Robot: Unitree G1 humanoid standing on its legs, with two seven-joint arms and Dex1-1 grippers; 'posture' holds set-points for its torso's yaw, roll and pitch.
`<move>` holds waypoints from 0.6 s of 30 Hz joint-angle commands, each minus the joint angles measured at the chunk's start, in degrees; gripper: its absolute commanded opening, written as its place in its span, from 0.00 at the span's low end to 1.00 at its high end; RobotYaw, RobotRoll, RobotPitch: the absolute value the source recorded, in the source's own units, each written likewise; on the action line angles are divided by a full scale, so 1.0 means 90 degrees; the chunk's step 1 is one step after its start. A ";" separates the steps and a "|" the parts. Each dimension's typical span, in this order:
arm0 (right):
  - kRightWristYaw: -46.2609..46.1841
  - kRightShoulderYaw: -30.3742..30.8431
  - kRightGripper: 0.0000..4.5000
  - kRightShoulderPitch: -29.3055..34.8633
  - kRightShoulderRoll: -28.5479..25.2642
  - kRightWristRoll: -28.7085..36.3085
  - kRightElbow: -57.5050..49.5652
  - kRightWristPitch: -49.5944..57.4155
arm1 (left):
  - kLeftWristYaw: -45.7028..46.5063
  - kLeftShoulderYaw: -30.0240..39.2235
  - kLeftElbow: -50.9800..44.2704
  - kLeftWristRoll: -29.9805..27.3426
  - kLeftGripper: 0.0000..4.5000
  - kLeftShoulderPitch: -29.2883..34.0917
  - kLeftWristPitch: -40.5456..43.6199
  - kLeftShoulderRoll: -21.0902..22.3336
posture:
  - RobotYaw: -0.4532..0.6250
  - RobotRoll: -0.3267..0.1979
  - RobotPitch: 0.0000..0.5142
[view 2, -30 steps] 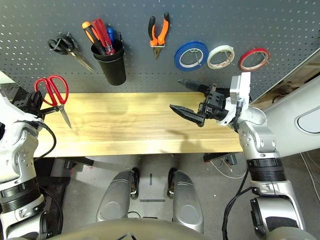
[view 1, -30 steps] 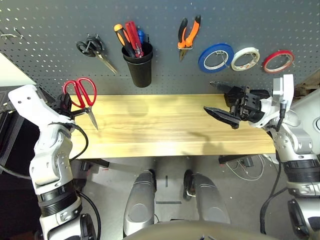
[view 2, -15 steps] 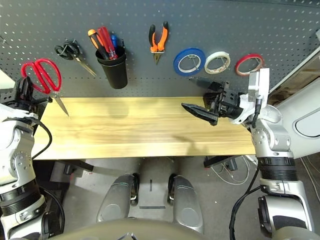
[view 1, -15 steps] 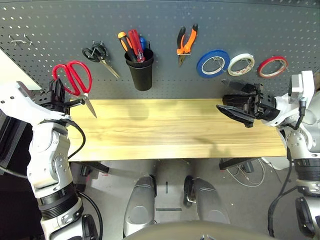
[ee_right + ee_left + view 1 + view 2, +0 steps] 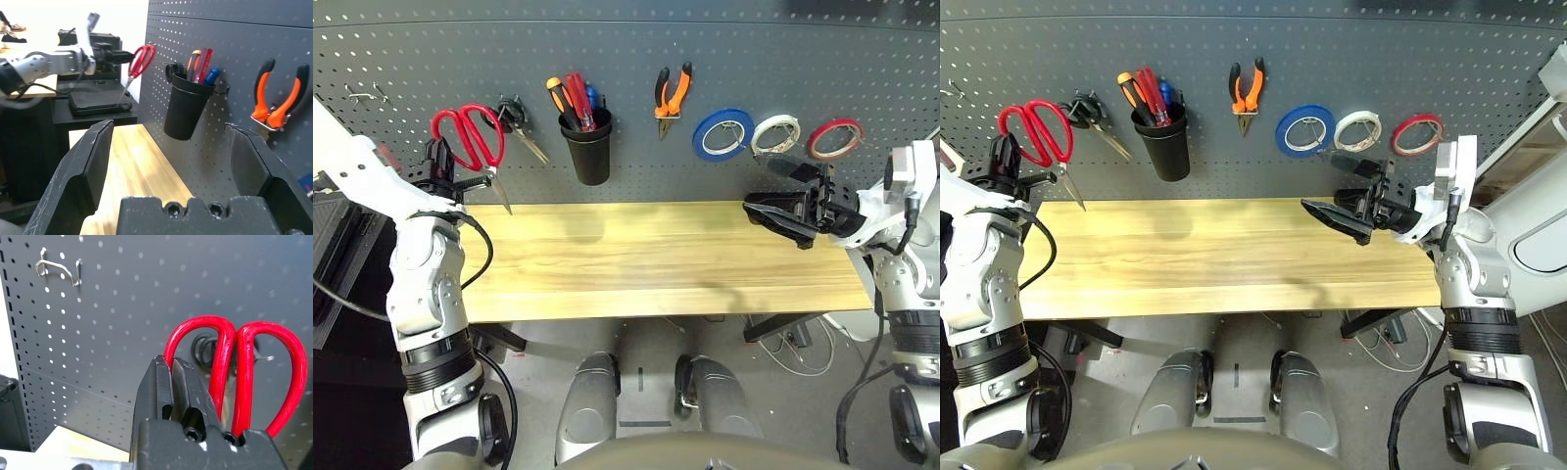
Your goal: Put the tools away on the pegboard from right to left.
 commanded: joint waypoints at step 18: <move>-0.0722 -0.0037 1.00 0.0596 0.0017 -0.0063 -0.1082 0.0096 | 0.0064 -0.0272 0.2860 0.0144 0.01 -0.1407 -0.1230 -0.0031 | 0.34 0.62 0.09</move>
